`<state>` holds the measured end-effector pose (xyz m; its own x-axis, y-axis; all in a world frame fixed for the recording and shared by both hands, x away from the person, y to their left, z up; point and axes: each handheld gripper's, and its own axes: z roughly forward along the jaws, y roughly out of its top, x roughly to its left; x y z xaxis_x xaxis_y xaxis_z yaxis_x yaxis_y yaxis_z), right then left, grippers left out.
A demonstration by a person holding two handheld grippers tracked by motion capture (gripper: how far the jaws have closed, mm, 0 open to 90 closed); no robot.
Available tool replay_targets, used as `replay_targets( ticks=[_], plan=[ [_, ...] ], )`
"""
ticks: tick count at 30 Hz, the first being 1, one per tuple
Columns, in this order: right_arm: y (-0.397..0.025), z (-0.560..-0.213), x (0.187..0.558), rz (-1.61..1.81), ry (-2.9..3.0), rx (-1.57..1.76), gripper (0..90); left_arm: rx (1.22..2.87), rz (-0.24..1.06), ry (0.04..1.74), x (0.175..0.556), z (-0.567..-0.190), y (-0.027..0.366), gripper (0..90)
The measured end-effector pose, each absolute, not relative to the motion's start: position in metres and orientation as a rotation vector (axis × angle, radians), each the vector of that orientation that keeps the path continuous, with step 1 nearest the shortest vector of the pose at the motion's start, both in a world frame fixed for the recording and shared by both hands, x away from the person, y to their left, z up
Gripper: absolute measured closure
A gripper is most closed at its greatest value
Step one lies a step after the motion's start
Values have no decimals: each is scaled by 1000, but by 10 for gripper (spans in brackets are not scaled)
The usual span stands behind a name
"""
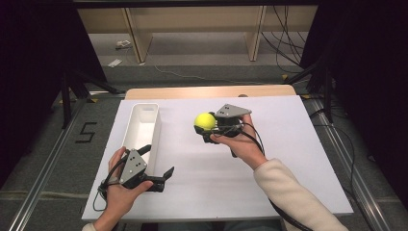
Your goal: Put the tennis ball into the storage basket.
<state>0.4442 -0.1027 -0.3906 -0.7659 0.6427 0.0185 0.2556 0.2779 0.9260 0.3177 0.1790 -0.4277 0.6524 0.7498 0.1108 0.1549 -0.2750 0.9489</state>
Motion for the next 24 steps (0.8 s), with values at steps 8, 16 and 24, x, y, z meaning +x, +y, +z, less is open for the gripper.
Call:
replay_targets(
  ticks=[8, 16, 24],
  plan=[
    [-100, -389, 445, 1485, 2196, 811, 267, 1787, 685, 727, 317, -428, 179, 0],
    [-97, -388, 445, 1489, 2197, 806, 268, 1786, 686, 726, 317, -427, 179, 0],
    [-94, -386, 445, 1486, 2202, 797, 268, 1787, 685, 725, 317, -427, 179, 0]
  ],
)
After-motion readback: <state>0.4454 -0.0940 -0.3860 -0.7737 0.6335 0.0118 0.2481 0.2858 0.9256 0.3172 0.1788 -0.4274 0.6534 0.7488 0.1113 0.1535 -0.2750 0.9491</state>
